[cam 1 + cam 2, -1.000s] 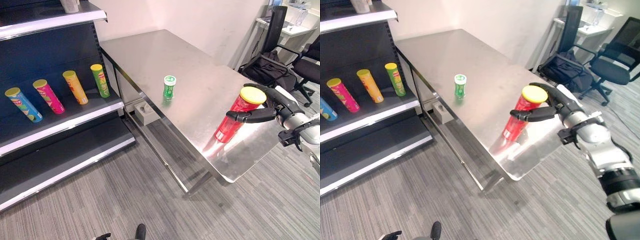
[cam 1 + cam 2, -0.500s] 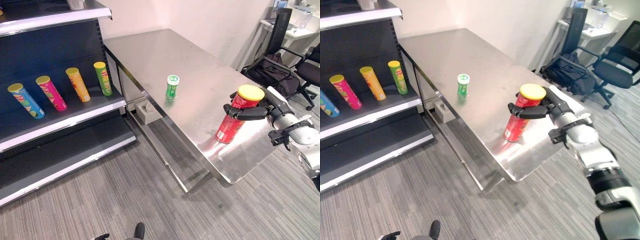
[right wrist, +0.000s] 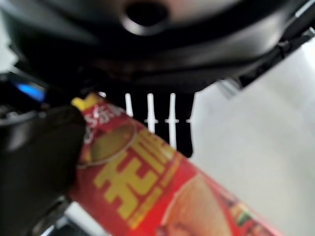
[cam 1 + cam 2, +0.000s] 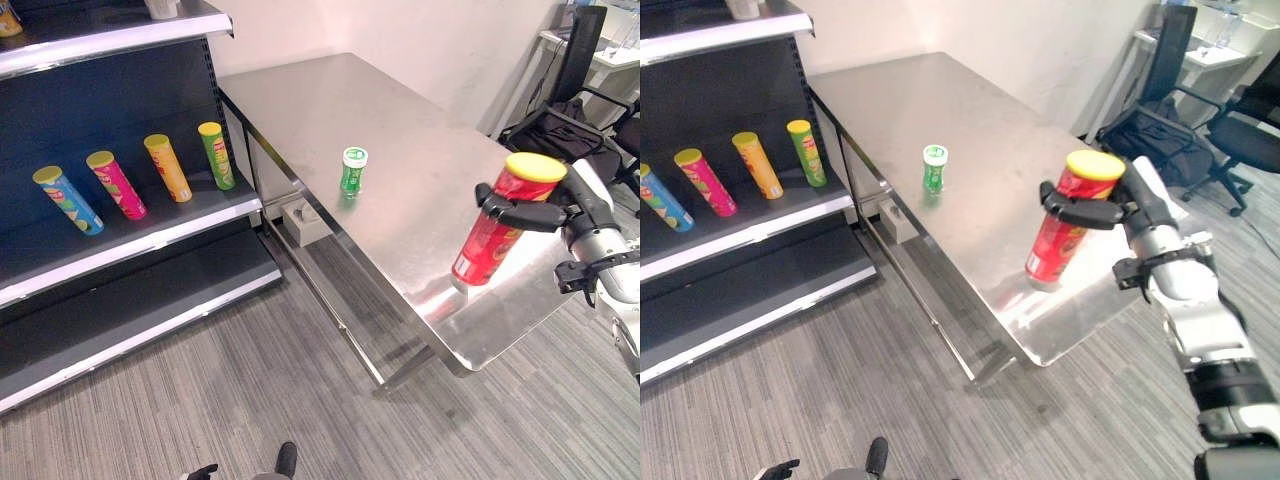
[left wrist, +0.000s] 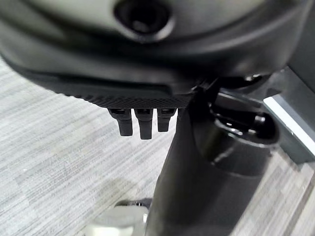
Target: Put the goods on the table back onto the shelves and tidy them up.
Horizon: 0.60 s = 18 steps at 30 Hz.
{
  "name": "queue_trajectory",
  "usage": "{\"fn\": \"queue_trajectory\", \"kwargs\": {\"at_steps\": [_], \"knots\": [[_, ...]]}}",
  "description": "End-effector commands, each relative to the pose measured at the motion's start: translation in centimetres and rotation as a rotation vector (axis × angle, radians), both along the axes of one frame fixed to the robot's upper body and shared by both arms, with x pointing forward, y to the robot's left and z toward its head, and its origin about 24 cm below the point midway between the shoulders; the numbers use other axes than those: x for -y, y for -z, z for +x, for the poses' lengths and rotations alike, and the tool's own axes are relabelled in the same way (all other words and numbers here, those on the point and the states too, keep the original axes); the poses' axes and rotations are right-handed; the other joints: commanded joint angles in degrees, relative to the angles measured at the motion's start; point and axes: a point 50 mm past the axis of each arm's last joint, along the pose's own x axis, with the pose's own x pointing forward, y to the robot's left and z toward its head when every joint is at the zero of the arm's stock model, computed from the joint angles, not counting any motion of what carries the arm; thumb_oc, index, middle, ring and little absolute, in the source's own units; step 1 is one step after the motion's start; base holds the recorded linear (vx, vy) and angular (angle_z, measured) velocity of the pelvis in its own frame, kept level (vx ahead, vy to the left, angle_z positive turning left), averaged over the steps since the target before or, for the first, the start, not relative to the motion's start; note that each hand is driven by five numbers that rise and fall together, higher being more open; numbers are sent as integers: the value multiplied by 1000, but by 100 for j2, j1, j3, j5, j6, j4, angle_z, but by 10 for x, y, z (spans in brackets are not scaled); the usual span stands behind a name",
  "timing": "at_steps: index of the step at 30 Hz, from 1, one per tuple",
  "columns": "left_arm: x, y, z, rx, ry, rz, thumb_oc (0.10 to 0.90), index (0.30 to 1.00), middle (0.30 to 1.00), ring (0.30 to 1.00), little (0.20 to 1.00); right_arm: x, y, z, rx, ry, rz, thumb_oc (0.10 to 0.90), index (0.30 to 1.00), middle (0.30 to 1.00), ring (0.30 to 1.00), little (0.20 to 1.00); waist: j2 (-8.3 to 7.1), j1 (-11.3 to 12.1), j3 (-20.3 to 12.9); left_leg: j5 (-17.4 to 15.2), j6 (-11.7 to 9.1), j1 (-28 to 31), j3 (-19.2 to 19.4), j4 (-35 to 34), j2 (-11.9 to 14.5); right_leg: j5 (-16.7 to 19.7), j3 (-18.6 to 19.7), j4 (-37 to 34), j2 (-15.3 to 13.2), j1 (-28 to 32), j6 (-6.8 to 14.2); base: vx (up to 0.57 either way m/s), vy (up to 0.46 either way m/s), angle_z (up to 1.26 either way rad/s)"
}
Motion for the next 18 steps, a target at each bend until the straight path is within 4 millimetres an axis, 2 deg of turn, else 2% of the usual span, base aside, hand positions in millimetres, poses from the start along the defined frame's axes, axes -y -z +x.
{"fn": "queue_trajectory", "kwargs": {"at_steps": [1, 3, 4, 5, 6, 7, 9, 10, 11, 12, 13, 14, 15, 16, 18], "knots": [[-18, -7, 9, 11, 33, 95, 800, 900, 900, 900, 900, -18, -82, -18, 500, 39, -92, 400, 300, 300, 300, 300, -253, 205, -491, -854, -320, 329, 205, 27, 466, 152, 322, 43, -60, -511, 253, -65, -120, 12], [-19, -9, 13, 33, 13, 103, 800, 900, 900, 900, 900, -25, -88, -25, 583, 54, -106, 400, 300, 300, 300, 300, -221, 259, -407, -788, -300, 244, 73, 27, 461, 128, 311, 43, -2, -544, 222, -105, -56, 33], [-19, -11, 20, 65, 6, 105, 800, 900, 900, 900, 900, -28, -96, -30, 662, 80, -101, 400, 300, 300, 300, 300, -222, 327, -241, -692, -297, 74, -33, 121, 417, 120, 278, 43, -8, -579, 197, -124, -16, 34], [-19, -12, 21, 66, 6, 106, 800, 900, 900, 900, 900, -28, -96, -30, 664, 82, -101, 400, 300, 300, 300, 300, -233, 304, -237, -694, -297, 46, -61, 148, 404, 118, 251, 43, -17, -581, 198, -197, -2, 40], [-18, -15, 32, 102, 14, 101, 800, 900, 900, 900, 900, -28, -98, -34, 698, 105, -95, 400, 300, 300, 300, 300, -275, 355, -79, -698, -396, -310, -57, 492, 395, 115, 96, 43, -93, -577, 179, -104, 44, 55], [-17, -15, 34, 105, 20, 99, 800, 900, 900, 900, 900, -28, -98, -38, 711, 112, -89, 400, 300, 300, 300, 300, -288, 337, -77, -720, -431, -447, -134, 602, 444, 127, -9, 43, -125, -578, 197, -93, 179, 106], [-16, -14, 36, 100, 26, 104, 800, 900, 900, 900, 900, -27, -95, -44, 728, 134, -89, 400, 300, 300, 300, 300, -308, 276, -98, -666, -501, -537, -80, 391, 841, 120, -172, 43, -336, -549, 307, 7, 301, 105], [-17, -15, 37, 99, 28, 114, 800, 900, 900, 900, 900, -26, -94, -45, 733, 139, -85, 400, 300, 300, 300, 300, -301, 227, -107, -642, -507, -547, 91, 251, 1030, 106, -232, 43, -439, -555, 349, 48, 395, 66], [-16, -14, 37, 92, 44, 122, 800, 900, 900, 900, 900, -25, -93, -47, 732, 161, -101, 400, 300, 300, 300, 300, -171, 223, -210, -519, -550, -462, 60, 71, 1078, 76, -220, 43, -504, -549, 440, 79, 466, 58], [-14, -14, 37, 88, 57, 128, 800, 900, 900, 900, 900, -24, -92, -47, 727, 174, -107, 400, 300, 300, 300, 300, -60, 188, -295, -526, -586, -426, 19, 29, 1020, 119, -214, 43, -610, -556, 499, 107, 526, 46], [-13, -14, 36, 89, 67, 127, 800, 900, 900, 900, 900, -23, -91, -49, 728, 187, -115, 400, 300, 300, 300, 300, -11, 152, -385, -579, -569, -396, -23, 27, 909, 179, -230, 43, -765, -579, 559, 101, 728, 30], [-16, -15, 37, 85, 100, 145, 800, 900, 900, 900, 900, -27, -94, -49, 752, 195, -122, 400, 300, 300, 300, 300, 30, 142, -452, -784, -412, -238, 73, 27, 433, 592, -269, 209, -1316, -665, 725, 65, 809, 33], [-22, -17, 38, 86, 106, 166, 800, 900, 900, 900, 900, -33, -99, -48, 780, 182, -126, 400, 300, 300, 300, 300, 66, 168, -442, -870, -305, -161, 182, 27, 245, 739, -295, 467, -1532, -848, 715, 32, 758, 40], [-28, -19, 39, 84, 104, 184, 800, 900, 900, 900, 900, -36, -102, -47, 795, 177, -122, 400, 300, 300, 300, 300, 72, 174, -416, -925, -230, -114, 232, 27, 175, 614, -116, 758, -1530, -958, 666, -20, 443, 34], [-33, -23, 43, 97, 100, 195, 800, 900, 900, 900, 900, -38, -107, -47, 800, 172, -148, 400, 300, 300, 300, 300, 84, 112, -356, -866, -135, -104, 144, 27, 49, 369, 492, 1236, -1091, -1209, 487, -16, 246, 13]]}}
